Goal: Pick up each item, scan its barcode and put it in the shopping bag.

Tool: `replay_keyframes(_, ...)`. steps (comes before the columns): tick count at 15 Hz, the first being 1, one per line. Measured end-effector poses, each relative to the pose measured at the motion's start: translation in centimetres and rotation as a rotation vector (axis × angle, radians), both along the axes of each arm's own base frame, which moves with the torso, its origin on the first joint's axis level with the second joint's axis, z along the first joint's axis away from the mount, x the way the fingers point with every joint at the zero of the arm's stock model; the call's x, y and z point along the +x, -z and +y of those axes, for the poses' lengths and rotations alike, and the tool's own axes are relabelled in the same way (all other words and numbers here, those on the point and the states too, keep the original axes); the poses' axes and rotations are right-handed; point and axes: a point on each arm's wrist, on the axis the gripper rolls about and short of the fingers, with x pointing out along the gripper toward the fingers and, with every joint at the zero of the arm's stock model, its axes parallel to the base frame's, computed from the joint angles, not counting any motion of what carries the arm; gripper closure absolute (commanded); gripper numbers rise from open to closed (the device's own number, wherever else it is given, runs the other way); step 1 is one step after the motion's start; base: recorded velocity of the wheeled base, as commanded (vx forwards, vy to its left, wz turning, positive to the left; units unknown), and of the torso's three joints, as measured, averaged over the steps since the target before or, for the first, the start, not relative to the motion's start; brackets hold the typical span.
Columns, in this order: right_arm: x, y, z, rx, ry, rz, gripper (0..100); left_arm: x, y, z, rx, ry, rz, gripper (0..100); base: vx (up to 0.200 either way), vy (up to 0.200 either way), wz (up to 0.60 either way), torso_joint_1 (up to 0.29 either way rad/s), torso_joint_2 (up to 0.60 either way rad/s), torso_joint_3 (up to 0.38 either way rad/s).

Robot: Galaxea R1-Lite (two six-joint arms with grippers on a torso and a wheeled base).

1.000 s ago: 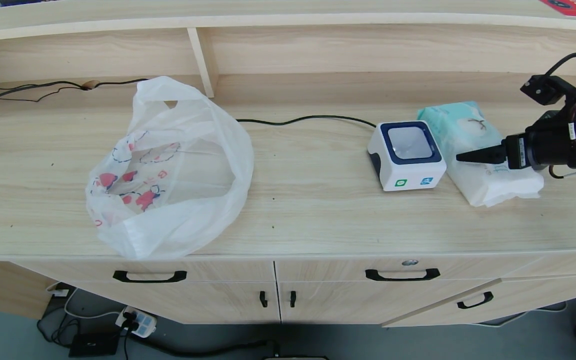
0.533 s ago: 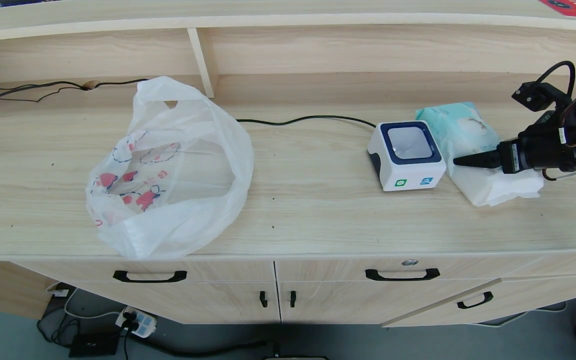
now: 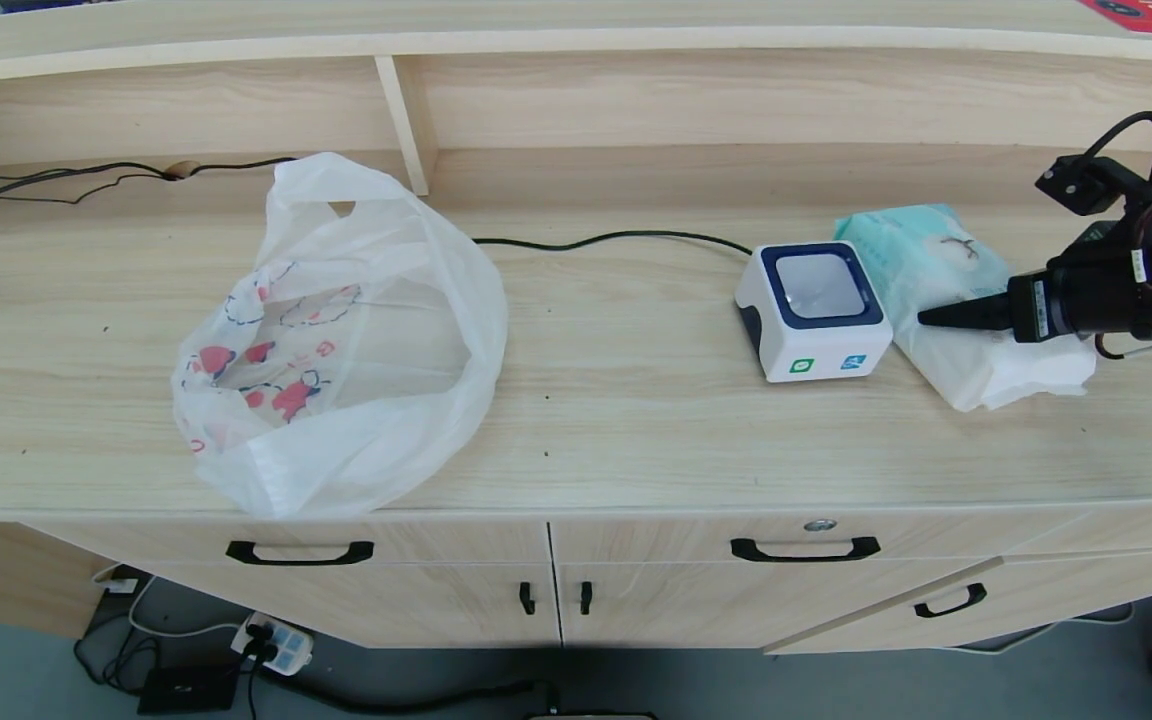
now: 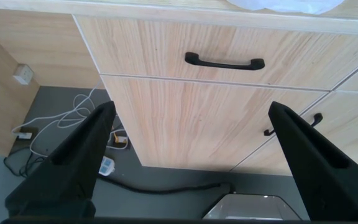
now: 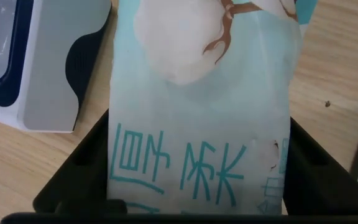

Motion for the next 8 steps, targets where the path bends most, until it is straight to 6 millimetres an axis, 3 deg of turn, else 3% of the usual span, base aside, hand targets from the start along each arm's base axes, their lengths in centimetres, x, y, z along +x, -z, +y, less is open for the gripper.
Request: replay_keyframes(8,-0.21,-0.21,-0.04,0.015,0.021,-0.009,100,0.00,0.00,0.00,0.000,0.000,0.000,0,0.000,0.000,0.00,0.000,0.00,0.000)
